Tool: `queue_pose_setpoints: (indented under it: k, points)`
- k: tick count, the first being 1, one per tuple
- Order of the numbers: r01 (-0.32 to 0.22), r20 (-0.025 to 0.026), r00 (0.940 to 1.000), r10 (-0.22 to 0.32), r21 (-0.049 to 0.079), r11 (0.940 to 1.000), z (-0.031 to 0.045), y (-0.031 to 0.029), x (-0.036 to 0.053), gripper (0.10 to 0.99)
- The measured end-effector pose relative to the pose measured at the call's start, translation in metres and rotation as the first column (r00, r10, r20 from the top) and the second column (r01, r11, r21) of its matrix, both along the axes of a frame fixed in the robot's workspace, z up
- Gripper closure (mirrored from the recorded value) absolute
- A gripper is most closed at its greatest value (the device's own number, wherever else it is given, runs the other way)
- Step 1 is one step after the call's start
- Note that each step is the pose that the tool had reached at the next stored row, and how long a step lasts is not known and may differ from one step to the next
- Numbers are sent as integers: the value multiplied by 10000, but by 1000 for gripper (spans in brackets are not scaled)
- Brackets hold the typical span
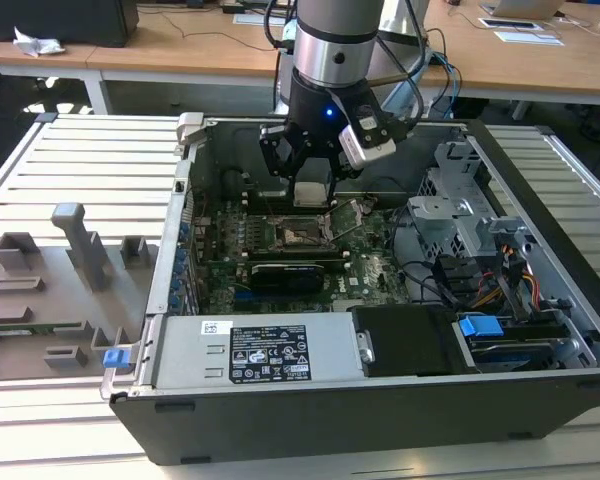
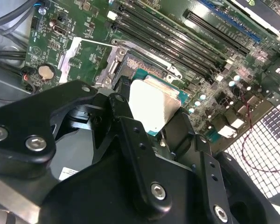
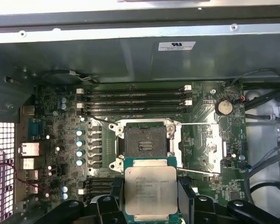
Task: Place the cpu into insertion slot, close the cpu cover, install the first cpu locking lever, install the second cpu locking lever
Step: 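Place the cpu into insertion slot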
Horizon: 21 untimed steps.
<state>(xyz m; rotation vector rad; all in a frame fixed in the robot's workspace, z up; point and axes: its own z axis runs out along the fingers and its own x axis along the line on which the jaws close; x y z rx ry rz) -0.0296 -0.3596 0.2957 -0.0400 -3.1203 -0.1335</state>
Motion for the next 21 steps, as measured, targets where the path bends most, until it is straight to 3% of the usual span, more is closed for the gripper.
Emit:
queue_pose_setpoints:
  k: [8,21]
  points:
    - [1,0,10000,-1,-1,10000,-82,0,0,541]
    - [1,0,10000,-1,-2,10000,-317,0,0,541]
